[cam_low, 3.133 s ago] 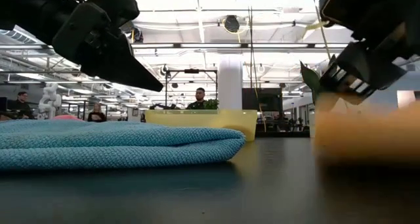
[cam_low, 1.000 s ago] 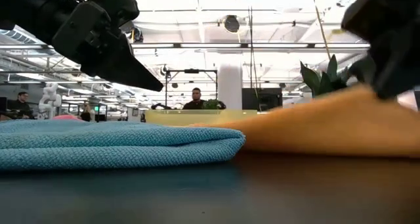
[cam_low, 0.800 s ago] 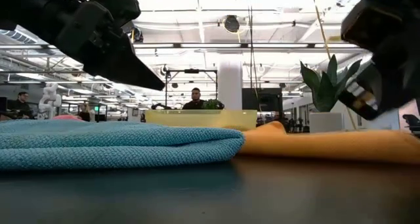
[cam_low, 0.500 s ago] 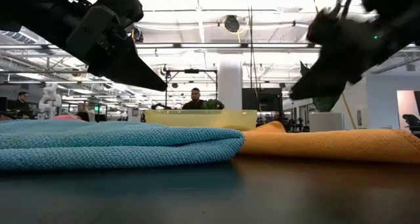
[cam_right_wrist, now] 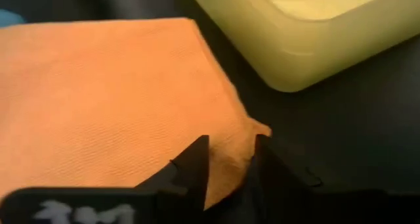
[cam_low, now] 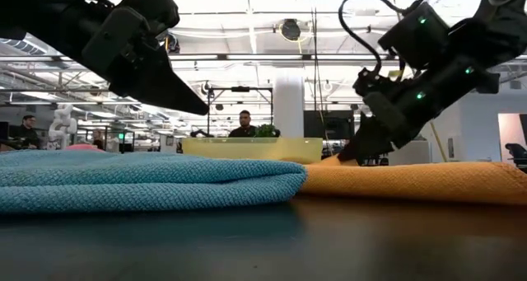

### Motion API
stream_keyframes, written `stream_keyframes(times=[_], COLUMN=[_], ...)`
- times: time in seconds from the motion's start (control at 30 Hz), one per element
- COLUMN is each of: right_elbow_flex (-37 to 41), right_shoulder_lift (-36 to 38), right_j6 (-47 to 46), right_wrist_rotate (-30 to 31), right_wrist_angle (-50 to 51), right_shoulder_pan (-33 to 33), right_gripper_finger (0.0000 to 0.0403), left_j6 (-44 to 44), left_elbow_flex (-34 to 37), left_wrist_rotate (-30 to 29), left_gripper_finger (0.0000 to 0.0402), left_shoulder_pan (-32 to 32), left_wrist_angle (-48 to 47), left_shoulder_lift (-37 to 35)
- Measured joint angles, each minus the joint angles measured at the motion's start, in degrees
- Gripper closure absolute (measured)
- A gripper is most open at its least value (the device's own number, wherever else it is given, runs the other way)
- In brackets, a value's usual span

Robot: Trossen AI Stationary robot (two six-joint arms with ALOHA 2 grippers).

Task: Fold microfiber towels
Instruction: Fold the orange microfiber cloth

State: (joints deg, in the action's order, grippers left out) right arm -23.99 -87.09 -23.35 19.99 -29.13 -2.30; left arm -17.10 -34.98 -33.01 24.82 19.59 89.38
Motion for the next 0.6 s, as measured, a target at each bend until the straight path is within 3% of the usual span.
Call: stream_keyframes(times=[0.23,0.43,0.6], right_elbow_flex=[0.0,-1.3,-4.4], right_shoulder_lift=[0.1,6.1,8.1], right_j6=[4.6,9.9,15.2], right_wrist_rotate=[-5.1,-7.8,-13.4], right_wrist_angle=[-4.8,-7.8,-7.9], right_shoulder_pan=[0.3,-3.0,-6.3], right_gripper_finger=[0.0394,0.0392,0.0399], left_j6=[0.6,10.3,25.3], left_elbow_flex=[0.0,0.0,0.0], left_wrist_rotate=[0.0,0.1,7.2], left_gripper_finger=[0.0376,0.0376,0.0375], left_shoulder_pan=[0.0,-0.1,-1.6], left_wrist_angle=[0.7,9.4,19.0], left_shoulder_lift=[0.0,0.0,0.0])
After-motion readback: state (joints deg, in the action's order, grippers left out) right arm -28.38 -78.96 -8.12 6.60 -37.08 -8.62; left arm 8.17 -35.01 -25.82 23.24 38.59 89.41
